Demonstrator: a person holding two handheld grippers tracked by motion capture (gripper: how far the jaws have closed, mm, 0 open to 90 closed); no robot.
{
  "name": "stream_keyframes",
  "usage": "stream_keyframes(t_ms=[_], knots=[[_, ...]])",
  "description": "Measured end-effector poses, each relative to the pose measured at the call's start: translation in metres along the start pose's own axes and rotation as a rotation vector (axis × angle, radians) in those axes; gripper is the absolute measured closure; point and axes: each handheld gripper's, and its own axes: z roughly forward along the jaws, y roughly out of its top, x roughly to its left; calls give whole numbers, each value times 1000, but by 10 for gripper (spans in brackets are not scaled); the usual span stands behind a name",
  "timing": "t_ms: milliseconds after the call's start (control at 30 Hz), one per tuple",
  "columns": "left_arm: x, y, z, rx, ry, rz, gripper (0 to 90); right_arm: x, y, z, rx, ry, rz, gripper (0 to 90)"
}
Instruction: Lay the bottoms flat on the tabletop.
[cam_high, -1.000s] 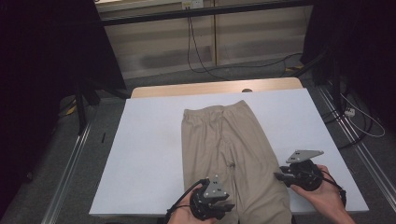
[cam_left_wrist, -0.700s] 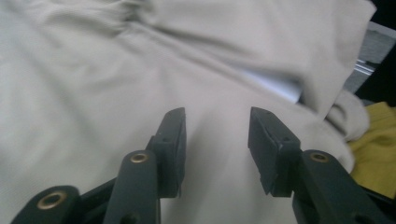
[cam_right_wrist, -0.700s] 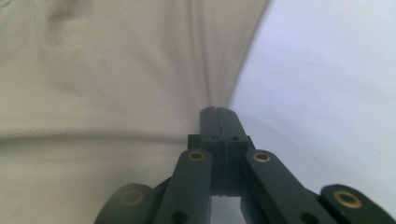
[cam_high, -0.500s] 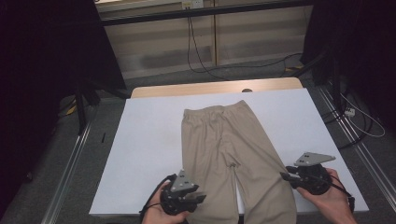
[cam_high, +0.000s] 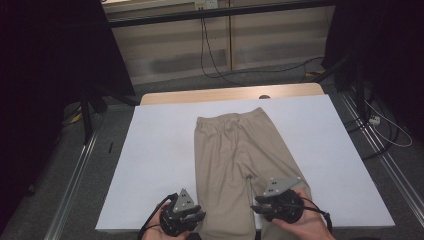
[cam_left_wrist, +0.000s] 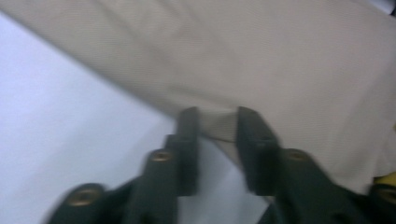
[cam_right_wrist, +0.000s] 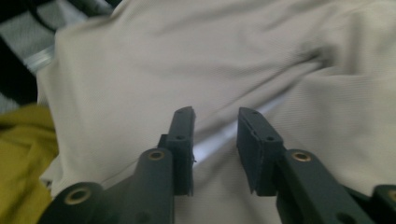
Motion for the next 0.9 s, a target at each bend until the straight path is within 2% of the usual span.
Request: stream_keyframes(t_ms=[33,67,100,167,233,267,333,467,533,633,667,700,733,767,833,867,900], knots=[[-2,0,0,5,8,-1,895,3,-1,3,18,-3,-9,641],[-5,1,-1,15,28,14,900,4,-2,4,30,-14,-9,637],[-6,1,-3,25,31,16,900,5,-4,6,47,-44,-15,638],[-3,-1,-6,37,28,3,900,7,-8,6,44,-50,-16,652],[-1,-3,-11,41,31,-9,900,10,-8,5,48,-69,-27,807],[0,-4,-14,35,24,-25,900,10,-8,6,46,-55,-17,863],[0,-5,-18,26,16,-31,900,10,-6,7,45,-53,-12,893],[0,-9,-25,19,21,-52,900,15,-3,11,38,-25,-4,898],[2,-10,-28,14,36,-70,900,19,-2,12,35,-9,10,898],[5,-9,-29,-10,24,-95,900,25,0,14,30,4,3,898],[5,-8,-29,-17,21,-88,893,27,1,15,23,8,2,898],[5,-8,-27,-22,27,-94,847,28,1,15,18,7,2,898],[5,-6,-25,-20,42,-94,724,29,2,14,14,10,2,898],[5,-5,-21,-19,46,-76,647,30,2,14,10,16,7,897],[7,-3,-12,-1,37,-74,618,29,3,15,18,21,5,878],[7,-3,-8,15,49,-70,596,27,3,14,10,21,7,808],[7,-3,-5,29,56,-62,639,24,3,11,-1,28,12,736]])
